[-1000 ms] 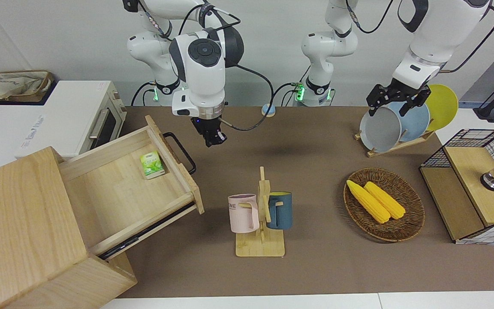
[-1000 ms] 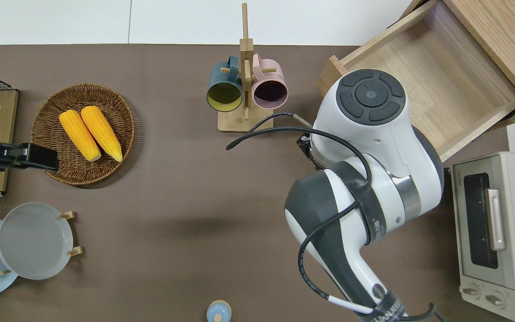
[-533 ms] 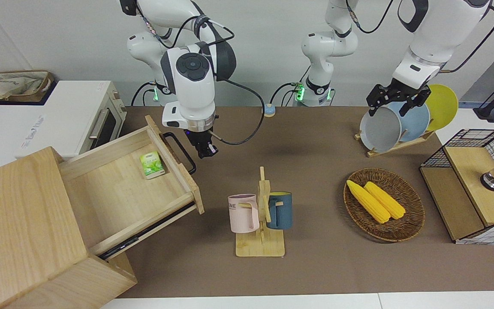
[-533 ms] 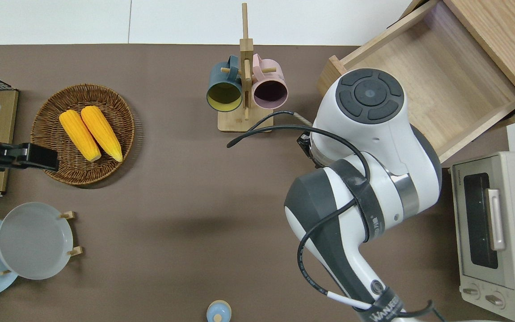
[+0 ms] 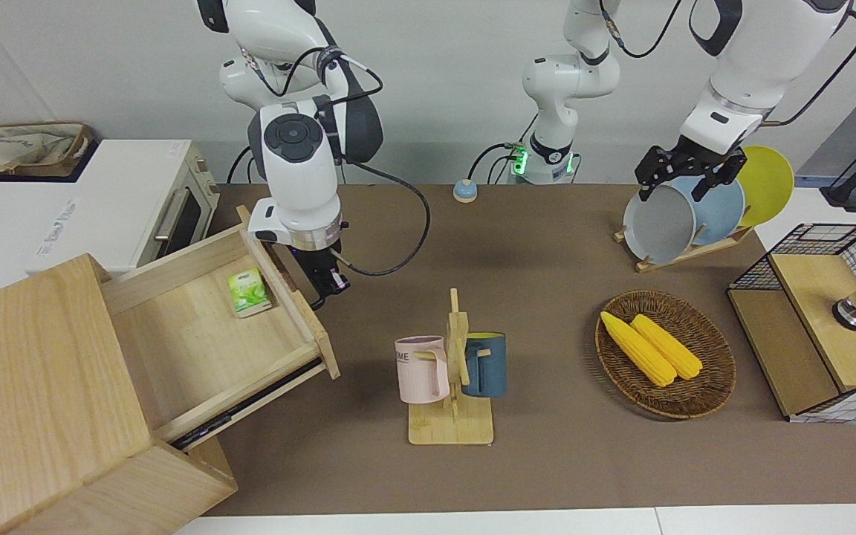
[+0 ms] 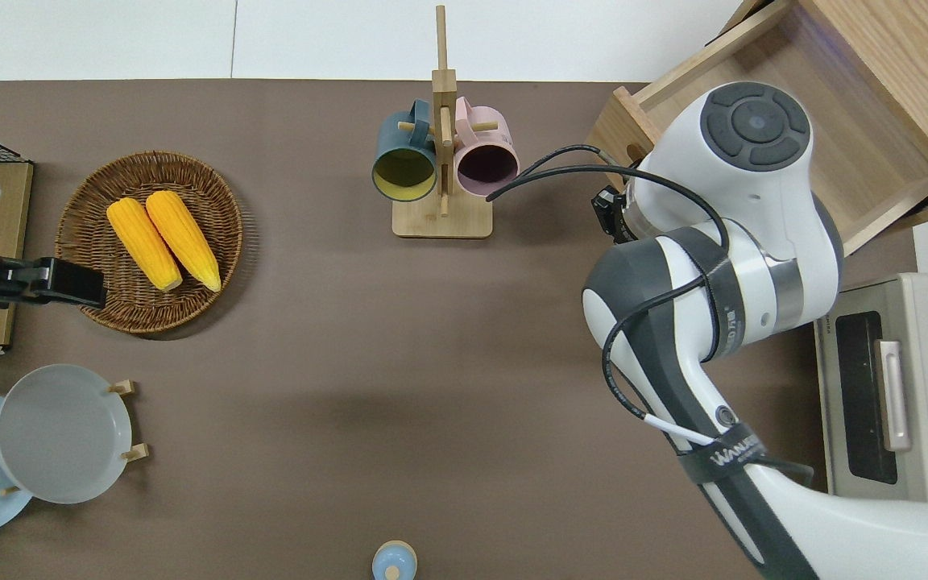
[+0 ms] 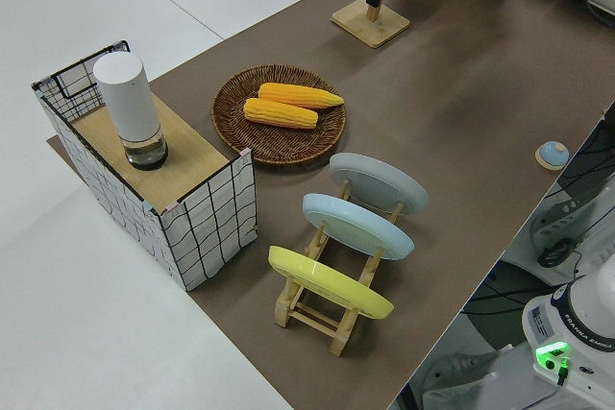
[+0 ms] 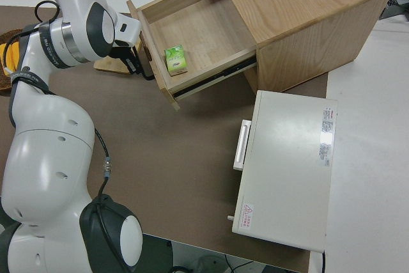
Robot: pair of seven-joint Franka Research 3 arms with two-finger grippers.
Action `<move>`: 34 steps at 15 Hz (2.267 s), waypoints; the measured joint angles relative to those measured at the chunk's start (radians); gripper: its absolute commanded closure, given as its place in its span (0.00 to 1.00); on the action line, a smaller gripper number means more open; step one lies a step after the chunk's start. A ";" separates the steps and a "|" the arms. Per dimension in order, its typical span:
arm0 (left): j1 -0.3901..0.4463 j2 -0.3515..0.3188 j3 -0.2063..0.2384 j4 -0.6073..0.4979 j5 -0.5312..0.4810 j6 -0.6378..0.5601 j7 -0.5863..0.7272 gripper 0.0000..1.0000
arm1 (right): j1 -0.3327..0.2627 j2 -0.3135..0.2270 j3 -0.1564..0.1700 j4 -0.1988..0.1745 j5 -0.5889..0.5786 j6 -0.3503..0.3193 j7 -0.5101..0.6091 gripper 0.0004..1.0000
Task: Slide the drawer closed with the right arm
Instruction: 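Push the wooden drawer away from the robot with the right arm, then push the drawer fully shut with the right gripper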
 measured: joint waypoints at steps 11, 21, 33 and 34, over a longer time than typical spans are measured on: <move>0.000 0.000 0.000 0.000 0.000 0.000 0.000 0.01 | -0.139 0.048 0.004 0.055 0.006 0.045 -0.102 1.00; 0.000 0.000 0.000 0.000 0.000 0.000 0.000 0.01 | -0.226 0.059 0.006 0.072 0.016 0.045 -0.250 1.00; 0.000 0.000 0.000 0.000 0.000 0.000 0.000 0.01 | -0.312 0.069 0.008 0.099 0.025 0.045 -0.395 1.00; 0.000 0.000 0.000 0.000 0.000 0.000 0.000 0.01 | -0.323 0.069 0.008 0.100 0.026 0.045 -0.415 1.00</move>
